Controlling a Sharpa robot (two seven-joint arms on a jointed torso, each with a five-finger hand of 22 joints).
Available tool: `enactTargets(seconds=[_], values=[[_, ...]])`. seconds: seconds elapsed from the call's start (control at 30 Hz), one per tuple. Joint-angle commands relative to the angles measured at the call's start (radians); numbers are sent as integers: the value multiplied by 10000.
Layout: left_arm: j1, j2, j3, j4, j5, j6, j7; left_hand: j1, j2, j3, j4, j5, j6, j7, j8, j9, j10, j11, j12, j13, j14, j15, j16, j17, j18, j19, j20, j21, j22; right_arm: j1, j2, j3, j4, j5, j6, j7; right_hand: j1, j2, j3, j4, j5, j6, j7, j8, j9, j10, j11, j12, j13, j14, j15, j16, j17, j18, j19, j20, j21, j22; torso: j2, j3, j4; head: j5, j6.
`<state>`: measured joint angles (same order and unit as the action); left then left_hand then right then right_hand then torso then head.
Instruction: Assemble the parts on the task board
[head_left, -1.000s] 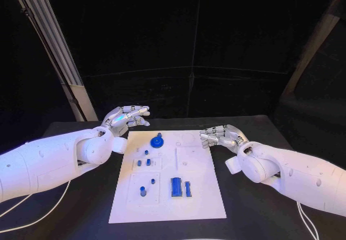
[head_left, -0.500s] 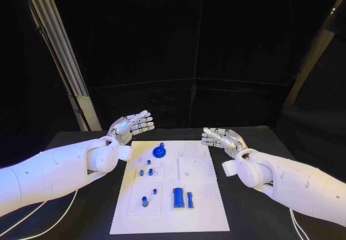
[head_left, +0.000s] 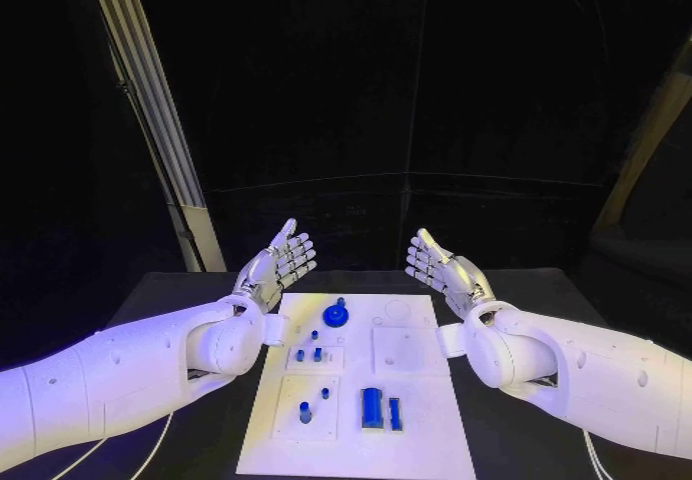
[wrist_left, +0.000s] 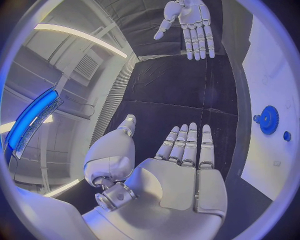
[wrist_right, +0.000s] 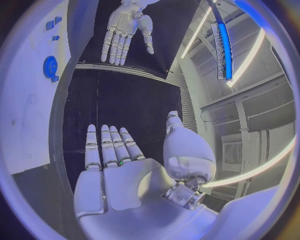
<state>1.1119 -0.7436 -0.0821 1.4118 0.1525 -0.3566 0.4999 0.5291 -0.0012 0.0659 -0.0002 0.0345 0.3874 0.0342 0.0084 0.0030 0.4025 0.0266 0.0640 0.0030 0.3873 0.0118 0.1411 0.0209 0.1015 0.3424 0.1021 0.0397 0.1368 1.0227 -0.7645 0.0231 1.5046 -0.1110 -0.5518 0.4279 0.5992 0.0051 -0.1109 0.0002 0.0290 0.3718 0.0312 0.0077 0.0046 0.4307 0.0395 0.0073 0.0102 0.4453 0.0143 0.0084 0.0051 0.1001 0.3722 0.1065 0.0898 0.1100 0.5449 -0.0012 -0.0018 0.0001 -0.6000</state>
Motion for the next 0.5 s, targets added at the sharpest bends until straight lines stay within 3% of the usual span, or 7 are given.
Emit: enactTargets(seconds=[0.03,0.07,0.1,0.13,0.27,0.3,0.5], values=[[-153,-104,198,474,-892,-2226,154,-1633,12,-659,2,-345,-1196,-342,-84,-30,-1242,-266,-640,-30,-1193,-118,-440,-209,-1015,-1057,-314,-397,-422,131,-76,-94,326,879,-1701,758,-1818,-51,332,-2,-290,-1126,-312,-77,-46,-1307,-395,-73,-102,-1351,-143,-84,-51,-300,-1129,-327,-898,-334,-7,12,18,-1,0],[-249,-158,327,702,-1022,-2619,164,-1870,12,-659,2,-345,-1369,-342,-84,-30,-1419,-266,-640,-30,-1368,-118,-500,-209,-1015,-1211,-1021,-397,-484,186,-107,-147,453,968,-1887,821,-2111,-51,386,-2,-290,-1309,-312,-77,-46,-1521,-395,-73,-102,-1566,-143,-84,-51,-300,-1306,-1065,-898,-389,-7,12,18,-1,0],[-307,-190,404,840,-1101,-2857,169,-2012,12,-659,2,-345,-1474,-342,-84,-30,-1531,-266,-640,-30,-1473,-118,-532,-209,-1015,-1294,-1021,-397,-521,215,-123,-175,521,1016,-1986,855,-2270,-51,1109,-2,-290,-1406,-312,-77,-46,-1631,-395,-73,-102,-1688,-143,-84,-51,-300,-1409,-1065,-898,-1100,-7,12,18,-1,0],[-360,-219,475,966,-1173,-3074,175,-2102,12,-659,2,-345,-1542,-342,-84,-30,-1596,-266,-640,-30,-1533,-118,-562,-209,-1015,-1348,-1021,-397,-542,238,-136,-198,574,1054,-2065,882,-2377,-51,1109,-2,-290,-1473,-312,-77,-46,-1709,-395,-73,-102,-1766,-143,-84,-51,-1001,-1468,-1065,-898,-1100,-7,12,18,-1,0],[-522,-309,691,1351,-1392,-3736,191,-2593,12,-659,2,-345,-1896,-342,-84,-30,-1970,-266,-640,-30,-1902,-118,-688,-209,-1015,-1668,-1021,-397,-1368,273,-155,-231,654,1110,-2182,921,-2922,-51,1109,-2,-290,-1813,-312,-77,-46,-2101,-395,-73,-102,-2174,-143,-84,-51,-1001,-1801,-1065,-898,-1100,-7,12,18,-1,0],[-562,-332,745,1446,-1447,-3901,195,-2736,12,-659,2,-345,-2007,-342,-84,-30,-2080,-266,-640,-30,-1999,-118,-1411,-209,-1015,-1749,-1021,-397,-1368,273,-155,-231,654,1110,-2182,921,-3061,-51,1109,-2,-290,-1901,-312,-77,-46,-2202,-395,-73,-102,-2278,-143,-84,-51,-1001,-1882,-1065,-898,-1100,-7,12,18,-1,0],[-619,-364,821,1582,-1525,-4134,201,-3264,12,-659,2,-345,-2393,-342,-84,-30,-2480,-266,-640,-30,-2389,-118,-1411,-209,-1015,-2103,-1021,-397,-1368,273,-155,-231,654,1110,-2182,921,-3664,-51,1109,-2,-290,-2274,-312,-77,-46,-2633,-395,-73,-102,-2723,-143,-84,-51,-1001,-2263,-1065,-898,-1100,-7,12,18,-1,0]])
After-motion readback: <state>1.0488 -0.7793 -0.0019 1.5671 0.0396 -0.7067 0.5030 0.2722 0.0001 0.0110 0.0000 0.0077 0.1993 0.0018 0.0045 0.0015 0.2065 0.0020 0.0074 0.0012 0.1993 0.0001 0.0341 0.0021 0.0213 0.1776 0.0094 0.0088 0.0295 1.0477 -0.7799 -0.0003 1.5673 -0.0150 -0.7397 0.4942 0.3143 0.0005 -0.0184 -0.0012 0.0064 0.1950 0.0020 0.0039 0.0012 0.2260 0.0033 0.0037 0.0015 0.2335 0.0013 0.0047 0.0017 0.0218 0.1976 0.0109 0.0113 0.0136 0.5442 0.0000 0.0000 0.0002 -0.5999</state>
